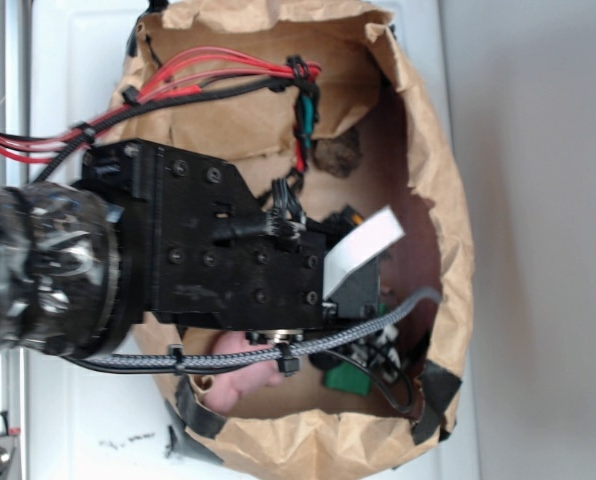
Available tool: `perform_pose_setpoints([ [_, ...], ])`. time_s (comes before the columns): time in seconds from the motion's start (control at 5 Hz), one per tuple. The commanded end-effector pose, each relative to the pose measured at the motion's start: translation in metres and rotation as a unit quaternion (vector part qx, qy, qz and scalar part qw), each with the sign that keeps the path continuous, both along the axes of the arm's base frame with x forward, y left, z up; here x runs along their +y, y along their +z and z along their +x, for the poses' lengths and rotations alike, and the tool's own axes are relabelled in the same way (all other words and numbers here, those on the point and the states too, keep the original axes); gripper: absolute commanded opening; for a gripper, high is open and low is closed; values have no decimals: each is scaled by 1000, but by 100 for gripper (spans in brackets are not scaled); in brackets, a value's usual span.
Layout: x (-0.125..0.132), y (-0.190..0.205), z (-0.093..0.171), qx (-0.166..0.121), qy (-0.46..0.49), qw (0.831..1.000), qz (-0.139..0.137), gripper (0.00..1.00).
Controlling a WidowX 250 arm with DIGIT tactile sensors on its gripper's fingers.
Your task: Grab the green block.
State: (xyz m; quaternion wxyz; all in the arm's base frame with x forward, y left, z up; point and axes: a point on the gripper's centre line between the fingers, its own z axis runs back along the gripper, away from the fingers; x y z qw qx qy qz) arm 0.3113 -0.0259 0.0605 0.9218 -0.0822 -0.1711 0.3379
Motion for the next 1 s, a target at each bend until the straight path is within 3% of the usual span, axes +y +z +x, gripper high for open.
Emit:
perform_pose_setpoints([
  [0.0, -20, 12, 12, -35, -37, 998, -20, 100],
  [0.2, -33, 19, 17, -26, -8, 999, -43, 100],
  [0.8, -49, 19, 26, -10, 40, 999, -31, 100],
])
